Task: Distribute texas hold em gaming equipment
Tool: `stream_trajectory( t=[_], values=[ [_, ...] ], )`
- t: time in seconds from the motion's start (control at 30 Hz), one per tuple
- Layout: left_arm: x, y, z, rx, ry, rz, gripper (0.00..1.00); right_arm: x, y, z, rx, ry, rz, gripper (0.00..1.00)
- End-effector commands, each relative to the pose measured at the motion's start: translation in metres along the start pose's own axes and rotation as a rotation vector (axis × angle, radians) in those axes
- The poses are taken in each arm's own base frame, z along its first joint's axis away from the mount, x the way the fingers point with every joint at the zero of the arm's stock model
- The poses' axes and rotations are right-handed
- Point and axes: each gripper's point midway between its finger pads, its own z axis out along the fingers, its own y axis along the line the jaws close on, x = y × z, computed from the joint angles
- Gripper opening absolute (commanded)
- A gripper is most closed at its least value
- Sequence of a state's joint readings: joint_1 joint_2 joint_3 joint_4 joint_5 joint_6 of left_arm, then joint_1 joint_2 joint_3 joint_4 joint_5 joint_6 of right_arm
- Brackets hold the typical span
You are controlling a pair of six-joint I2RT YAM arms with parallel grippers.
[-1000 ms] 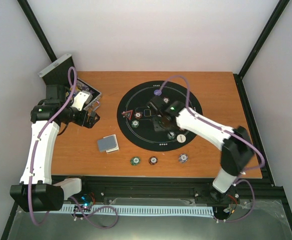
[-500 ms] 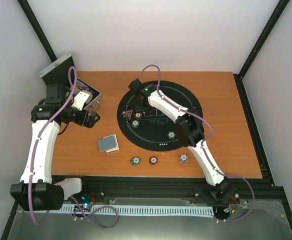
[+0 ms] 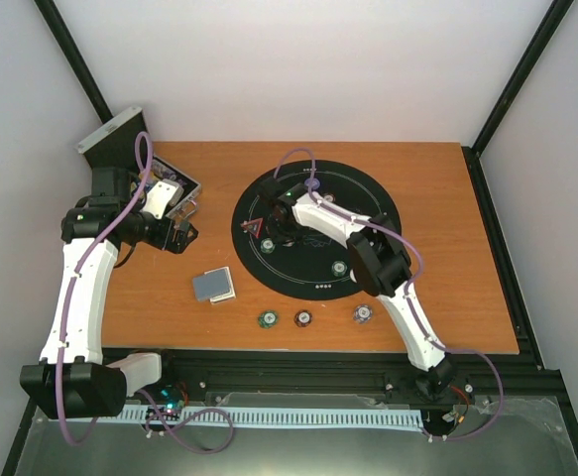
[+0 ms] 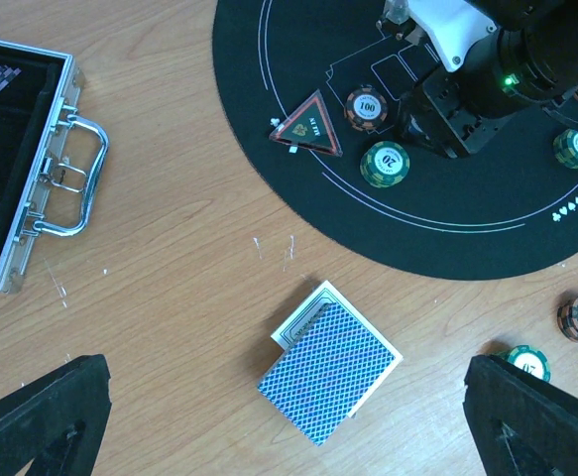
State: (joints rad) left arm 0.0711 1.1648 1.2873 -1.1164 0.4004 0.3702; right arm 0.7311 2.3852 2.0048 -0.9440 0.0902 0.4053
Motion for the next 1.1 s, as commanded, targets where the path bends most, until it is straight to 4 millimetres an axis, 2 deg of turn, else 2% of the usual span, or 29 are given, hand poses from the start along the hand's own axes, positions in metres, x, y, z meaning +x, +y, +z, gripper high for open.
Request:
stream_trajectory(
  t=[0.0,0.3,0.4,0.57,0.77,0.9,1.0,1.07],
  values=[
    [-0.005,0.001,-0.005,-0.007,-0.027,-0.005,1.00,-0.001,0.012,-0.015,-0.022,-0.038,-0.012,0.34],
    [-0.004,0.001,-0.004,-0.009,-0.027,-0.003,1.00,0.002,0.021,-0.009,-0.042,-0.025,-0.023,0.35],
    [-0.004,0.001,-0.004,-0.011,-0.025,-0.002,1.00,-0.002,0.021,-0.011,-0.035,-0.033,-0.032,0.42],
    [-0.004,0.000,-0.003,-0.003,-0.026,-0.002,1.00,-0.011,0.016,-0.022,-0.011,-0.057,-0.040,0.58],
    [-0.004,-0.001,-0.003,0.005,-0.028,-0.006,1.00,-0.017,0.006,-0.053,0.022,-0.097,-0.049,0.60],
    [-0.005,-0.001,-0.004,0.004,-0.030,-0.007,1.00,-0.007,-0.014,-0.079,0.069,-0.124,-0.045,0.61],
    [-0.004,-0.002,-0.004,0.004,-0.028,-0.004,1.00,0.015,-0.035,-0.104,0.090,-0.144,-0.028,0.61],
    [-0.003,-0.002,-0.004,0.004,-0.027,-0.003,1.00,0.040,-0.050,-0.113,0.104,-0.137,-0.011,0.62]
  ],
)
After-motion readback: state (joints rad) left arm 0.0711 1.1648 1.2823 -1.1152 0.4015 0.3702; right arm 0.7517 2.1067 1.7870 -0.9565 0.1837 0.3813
